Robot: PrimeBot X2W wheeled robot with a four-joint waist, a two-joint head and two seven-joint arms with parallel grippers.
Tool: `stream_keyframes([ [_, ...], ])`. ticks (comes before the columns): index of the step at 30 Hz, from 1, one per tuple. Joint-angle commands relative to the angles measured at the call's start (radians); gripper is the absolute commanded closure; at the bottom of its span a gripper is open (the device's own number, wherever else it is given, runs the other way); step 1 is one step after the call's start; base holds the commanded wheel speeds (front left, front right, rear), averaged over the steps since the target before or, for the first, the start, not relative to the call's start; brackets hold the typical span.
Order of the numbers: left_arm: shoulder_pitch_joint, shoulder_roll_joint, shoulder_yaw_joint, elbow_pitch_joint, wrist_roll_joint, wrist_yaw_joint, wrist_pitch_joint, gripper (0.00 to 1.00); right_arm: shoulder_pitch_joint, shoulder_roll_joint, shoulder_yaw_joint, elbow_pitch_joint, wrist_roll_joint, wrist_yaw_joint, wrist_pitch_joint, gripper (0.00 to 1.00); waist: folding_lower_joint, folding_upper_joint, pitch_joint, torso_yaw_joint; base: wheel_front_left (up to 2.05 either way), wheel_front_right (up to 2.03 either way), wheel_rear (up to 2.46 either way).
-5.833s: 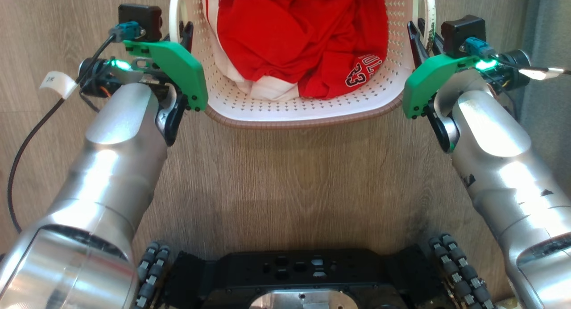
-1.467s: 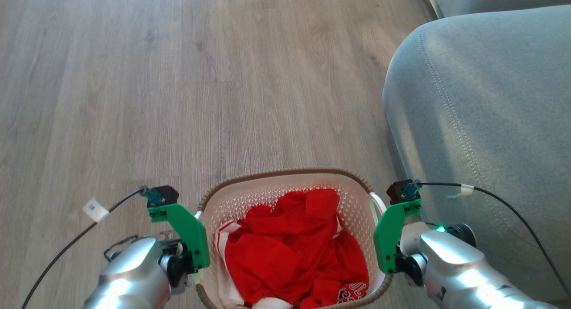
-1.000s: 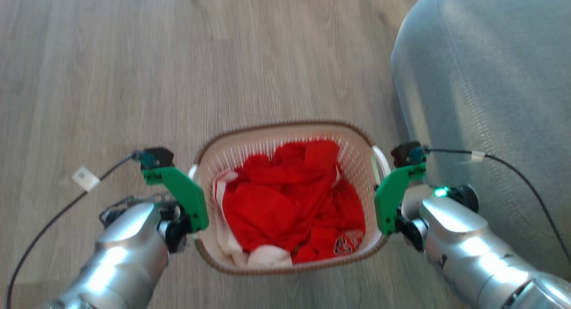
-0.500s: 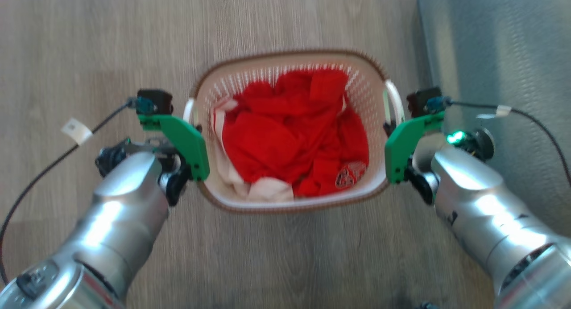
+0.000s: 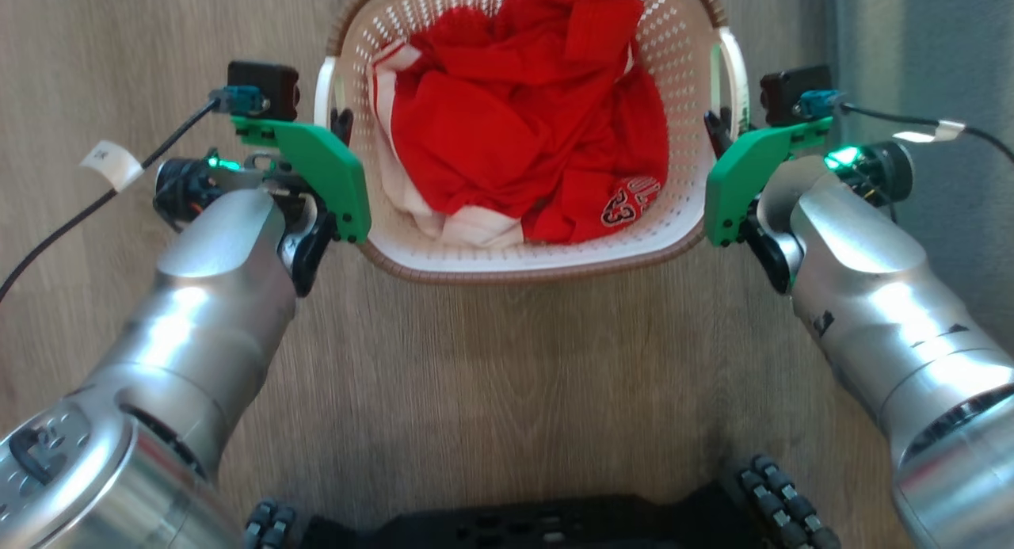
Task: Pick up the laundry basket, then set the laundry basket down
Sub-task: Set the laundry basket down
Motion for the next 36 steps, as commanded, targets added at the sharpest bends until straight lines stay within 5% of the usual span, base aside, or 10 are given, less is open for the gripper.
stream_keyframes([
  [1, -0.035, 0.039, 0.006, 0.002, 0.012, -0.007, -0.026, 1.00, 0.024, -0.035, -0.012, 0.010, -0.023, -0.003, -0.011, 1.00, -0.0003, 0.0001, 0.047, 0.002, 0.00, 0.00, 0.00],
  [36, -0.074, 0.011, -0.041, 0.008, 0.004, -0.007, -0.069, 1.00, 0.029, 0.007, -0.426, 0.010, -0.440, -0.003, 0.014, 1.00, -0.0003, 0.0001, 0.174, 0.021, 0.00, 0.00, 0.00],
])
